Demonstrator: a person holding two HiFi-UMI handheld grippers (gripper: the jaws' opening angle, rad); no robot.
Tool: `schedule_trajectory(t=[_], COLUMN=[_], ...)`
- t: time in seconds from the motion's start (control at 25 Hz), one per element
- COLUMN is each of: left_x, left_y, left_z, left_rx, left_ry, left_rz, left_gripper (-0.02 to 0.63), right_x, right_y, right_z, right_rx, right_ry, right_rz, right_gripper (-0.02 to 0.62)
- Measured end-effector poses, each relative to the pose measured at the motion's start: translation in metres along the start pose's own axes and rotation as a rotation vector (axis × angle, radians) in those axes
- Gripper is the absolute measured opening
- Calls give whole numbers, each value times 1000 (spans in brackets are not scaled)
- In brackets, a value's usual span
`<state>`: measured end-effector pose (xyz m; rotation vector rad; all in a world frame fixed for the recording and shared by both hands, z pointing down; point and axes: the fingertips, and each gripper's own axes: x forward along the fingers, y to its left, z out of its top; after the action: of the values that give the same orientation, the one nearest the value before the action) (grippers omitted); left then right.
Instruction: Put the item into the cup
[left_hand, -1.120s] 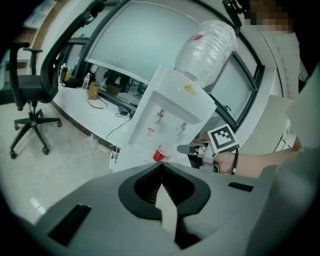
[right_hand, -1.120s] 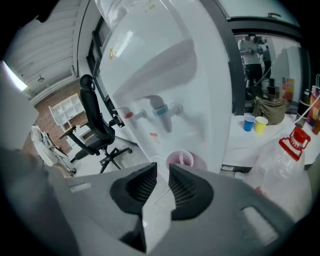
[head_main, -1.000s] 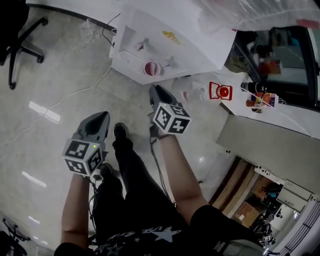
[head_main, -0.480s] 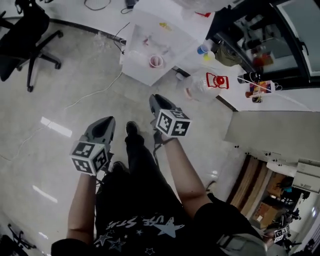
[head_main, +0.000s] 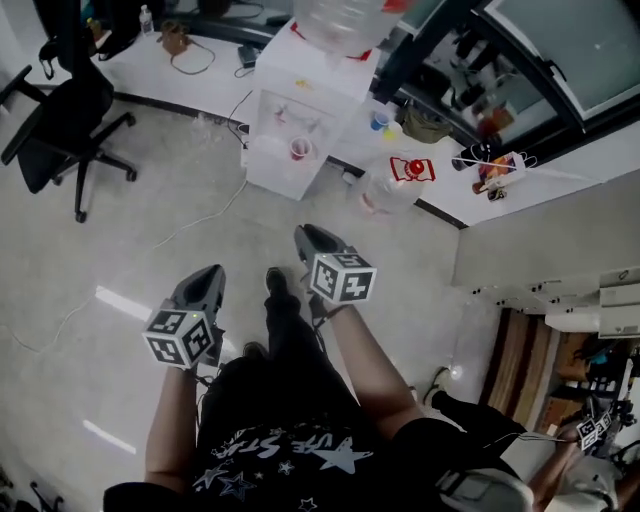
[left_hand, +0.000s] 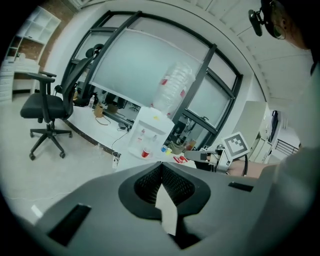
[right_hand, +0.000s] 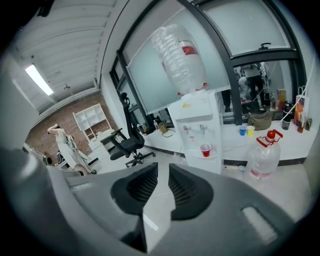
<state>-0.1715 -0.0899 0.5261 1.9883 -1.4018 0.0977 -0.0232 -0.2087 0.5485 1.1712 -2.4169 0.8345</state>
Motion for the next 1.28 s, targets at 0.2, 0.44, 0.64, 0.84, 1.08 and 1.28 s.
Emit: schedule_trajectory(t=[0.2,0.44,0.64,0.84,1.08,1.28], left_x=[-27,-41,-57,-64,-63,-67], left_y=[-17,-36,-47,-49,-75,-97], left_z=[-1,3,24,24,6,-8], left_rx=[36,78,94,78,96,111], left_ry=[6,13,-35,-45,-31,-38], left_rz=[-33,-74,-70,-50,-44,-34], left_gripper=[6,6,6,6,6,6], right_x=[-46,-77,-87,-98,-118,-136], right_y=[18,43,68,73,81,82], right_z=[-14,-17,-5,0,-16,-35], right_rx=[11,-41,-91,-103,-190,-264], right_ry=[-2,-6,-9,-20,9,30], right_rz=[-20,-35,27,50,93,101], right_gripper=[64,63,61,14,12,0])
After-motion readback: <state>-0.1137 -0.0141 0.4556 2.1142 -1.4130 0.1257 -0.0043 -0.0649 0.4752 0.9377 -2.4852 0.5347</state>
